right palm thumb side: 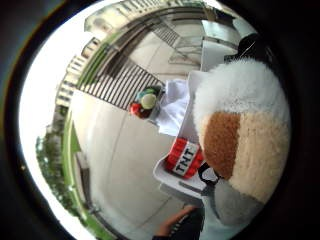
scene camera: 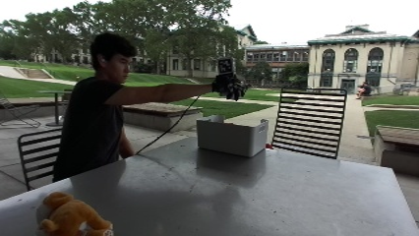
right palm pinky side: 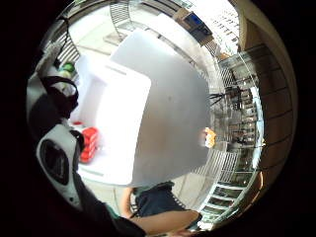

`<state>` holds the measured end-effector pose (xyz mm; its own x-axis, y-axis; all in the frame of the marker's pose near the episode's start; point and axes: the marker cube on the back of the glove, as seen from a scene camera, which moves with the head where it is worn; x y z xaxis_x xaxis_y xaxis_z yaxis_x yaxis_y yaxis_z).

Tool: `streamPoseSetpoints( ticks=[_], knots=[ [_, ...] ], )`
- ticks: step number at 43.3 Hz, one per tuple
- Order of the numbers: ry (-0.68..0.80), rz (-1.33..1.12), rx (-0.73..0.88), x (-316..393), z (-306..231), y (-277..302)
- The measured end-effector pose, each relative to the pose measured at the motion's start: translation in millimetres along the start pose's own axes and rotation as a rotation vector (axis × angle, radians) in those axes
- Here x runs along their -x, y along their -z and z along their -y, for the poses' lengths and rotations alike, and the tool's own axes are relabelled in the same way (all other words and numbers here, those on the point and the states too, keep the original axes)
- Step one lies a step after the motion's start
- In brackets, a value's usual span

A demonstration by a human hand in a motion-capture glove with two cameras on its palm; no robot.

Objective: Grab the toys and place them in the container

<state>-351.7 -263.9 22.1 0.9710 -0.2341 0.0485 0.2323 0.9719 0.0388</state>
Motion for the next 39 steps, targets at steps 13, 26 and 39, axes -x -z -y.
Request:
streamPoseSetpoints(
  ticks=[13, 26, 39],
  knots=[
    [-0.007, 0.015, 0.007, 8.9, 0.4, -4.6],
    [0.041, -0.006, 0.072, -53.4, -15.2, -2.4],
    [0.026, -0.097, 0.05, -148.0, -46.1, 23.3]
  ],
)
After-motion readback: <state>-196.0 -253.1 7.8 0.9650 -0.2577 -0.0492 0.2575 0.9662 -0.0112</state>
